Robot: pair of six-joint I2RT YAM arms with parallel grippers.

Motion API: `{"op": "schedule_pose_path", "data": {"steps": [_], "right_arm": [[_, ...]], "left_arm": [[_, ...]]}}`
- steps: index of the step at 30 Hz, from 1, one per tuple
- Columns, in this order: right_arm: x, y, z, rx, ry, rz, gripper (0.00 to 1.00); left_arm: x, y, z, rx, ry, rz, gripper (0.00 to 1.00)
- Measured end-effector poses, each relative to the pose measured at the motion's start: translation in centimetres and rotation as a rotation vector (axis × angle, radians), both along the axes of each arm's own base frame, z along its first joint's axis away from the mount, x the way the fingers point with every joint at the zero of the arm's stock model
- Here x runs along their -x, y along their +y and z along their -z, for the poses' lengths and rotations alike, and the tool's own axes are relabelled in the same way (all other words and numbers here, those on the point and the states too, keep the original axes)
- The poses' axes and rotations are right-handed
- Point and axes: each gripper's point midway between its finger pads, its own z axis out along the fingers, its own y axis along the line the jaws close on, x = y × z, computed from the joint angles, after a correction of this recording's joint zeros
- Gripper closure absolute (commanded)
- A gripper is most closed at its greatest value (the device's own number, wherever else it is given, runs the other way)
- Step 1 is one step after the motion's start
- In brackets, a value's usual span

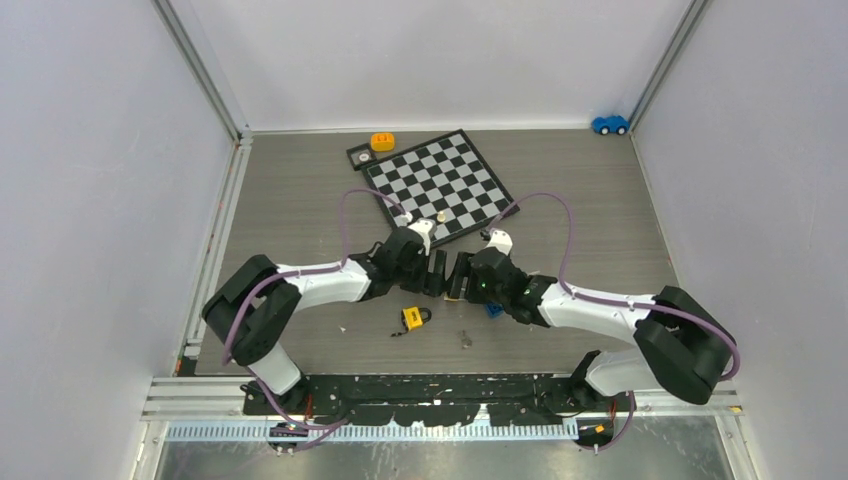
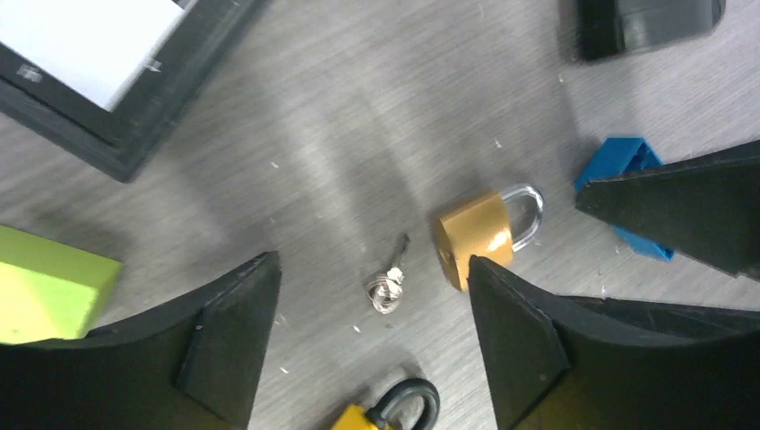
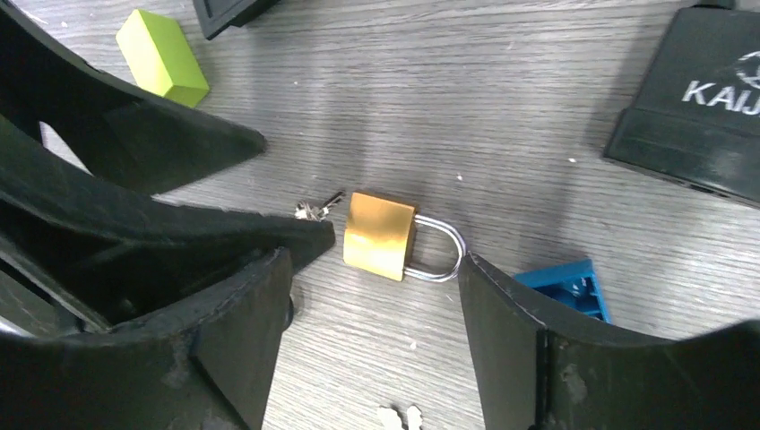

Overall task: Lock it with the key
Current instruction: Place the lock at the center of the board, then reset both arms

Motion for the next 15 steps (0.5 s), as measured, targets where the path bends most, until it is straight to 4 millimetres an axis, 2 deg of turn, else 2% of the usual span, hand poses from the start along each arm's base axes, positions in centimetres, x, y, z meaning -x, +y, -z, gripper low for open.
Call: {"op": "schedule_pose_path", "data": {"steps": [5,7,8,11,15], "right_arm": [[-0.1,-0.9,-1.0,0.062,0.003,0.005,0.22],[-0.2,-1.3,-2.1,0.081,-0.011,0.006,0.21],[-0.2,-1.6,-2.7,0.09,-0.019,0.005,0.2],[-0.4,-2.2,-5.1,0.102,-0.047,0.006,0.16],[-1.2,-3.3,-7.8,0.133,-0.006,0.018,0.15]], "left_arm": [[-0.9,1.1,-0.6,-0.03,-0.034,-0.042,0.12],[-0.9,1.8,-1.3,-0.048,-0.042,-0.057,0.02],[-0.9,2.2,-1.9,-0.06,-0.051,-0.063,0.01],[-1.4,3.5,-4.7,-0.075,-0.1,-0.101,0.0],[-2.2,5.4,-10.0,-0.081,-0.173,-0.158,0.0]]}}
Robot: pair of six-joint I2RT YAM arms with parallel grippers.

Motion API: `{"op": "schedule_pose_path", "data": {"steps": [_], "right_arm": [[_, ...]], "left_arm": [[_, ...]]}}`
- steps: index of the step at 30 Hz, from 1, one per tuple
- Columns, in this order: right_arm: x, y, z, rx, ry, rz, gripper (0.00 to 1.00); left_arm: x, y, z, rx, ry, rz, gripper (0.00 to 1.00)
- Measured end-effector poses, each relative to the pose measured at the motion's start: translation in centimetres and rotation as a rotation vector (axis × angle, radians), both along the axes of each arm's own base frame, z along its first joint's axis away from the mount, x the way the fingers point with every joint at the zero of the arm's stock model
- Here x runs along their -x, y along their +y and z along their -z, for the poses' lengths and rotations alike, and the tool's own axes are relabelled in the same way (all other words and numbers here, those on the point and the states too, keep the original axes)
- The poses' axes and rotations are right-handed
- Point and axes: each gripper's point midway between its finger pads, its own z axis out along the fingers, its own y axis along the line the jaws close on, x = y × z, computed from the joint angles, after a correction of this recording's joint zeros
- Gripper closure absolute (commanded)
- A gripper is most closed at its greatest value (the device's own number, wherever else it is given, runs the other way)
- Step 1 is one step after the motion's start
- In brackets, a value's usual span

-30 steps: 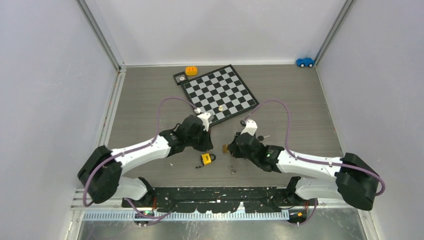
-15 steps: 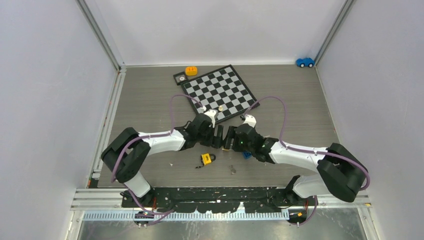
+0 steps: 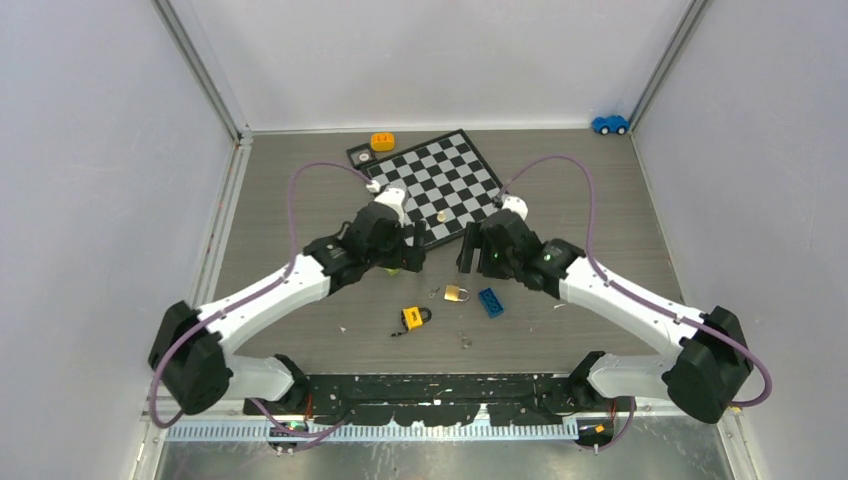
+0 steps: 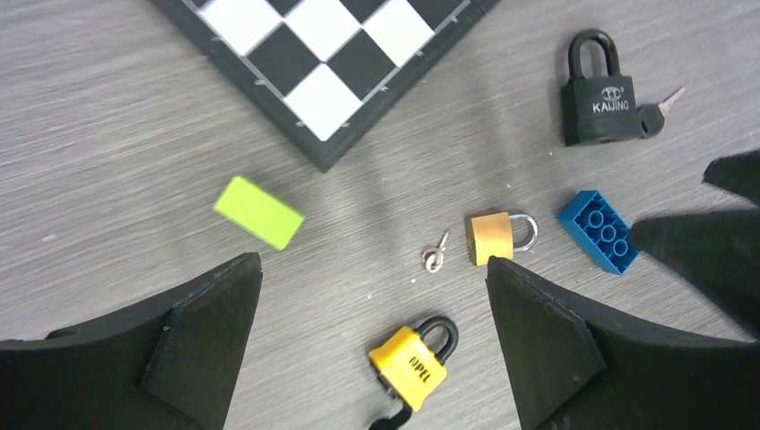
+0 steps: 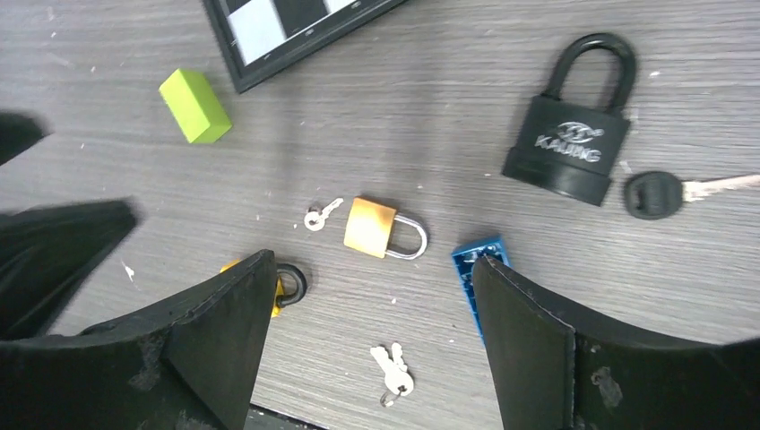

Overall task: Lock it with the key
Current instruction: Reset both arms

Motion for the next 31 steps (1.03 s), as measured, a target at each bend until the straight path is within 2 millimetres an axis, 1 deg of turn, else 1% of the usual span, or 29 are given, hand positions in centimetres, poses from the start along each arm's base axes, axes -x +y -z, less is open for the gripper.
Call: {"op": "schedule_pose_path", "data": {"steps": [2,3,4,7,9,10,14,19,22,28,31], "right_arm": [[-0.8,-0.8,-0.8,0.027,0.036,0.024,0.15],[-1.2,-1.2,-1.1,0.041,0.05,0.035,0.15],[-1.4,-1.7,-1.3,0.055,0.06,0.046,0.15],[-0.7,-3.9,-1.0,0.089,0.107,0.076,0.14],[0.1,-5.3,-1.3,0.072,0.126,0.09,0.14],[0.6,-6.3,-1.6,0.045,0.138,0.103,0.14],[1.8,-9.8,-3.1,-0.009,0.117,0.188,0.13],[4.1,-11.3,-4.7,-0.051,0.04,0.206,0.13],[5.0,-12.6,-6.0,-0.082,-0.045,0.247,0.13],[6.2,-15.2,-8.0,-0.109,-0.191,0.328,0.12],[6.2,-16.0,-8.2,-0.1,-0.223,0.36,0.12]], "left_arm": [[0.2,1.4,-2.3,-0.003,-0.034,-0.035,0.0],[0.4,2.1,-3.1,-0.005,-0.045,-0.051,0.0],[1.0,3.2,-3.9,-0.012,-0.056,-0.074,0.0],[2.8,6.0,-5.6,-0.016,-0.074,-0.121,0.0],[4.2,7.6,-6.3,-0.005,-0.091,-0.142,0.0],[5.2,8.8,-6.5,0.004,-0.098,-0.161,0.0],[7.9,12.1,-6.9,0.015,-0.107,-0.213,0.0],[10.0,14.2,-7.6,0.066,-0.138,-0.236,0.0],[10.5,14.9,-8.1,0.087,-0.161,-0.248,0.0],[10.9,15.5,-8.3,0.09,-0.172,-0.255,0.0],[11.0,15.4,-8.2,0.091,-0.169,-0.248,0.0]]}}
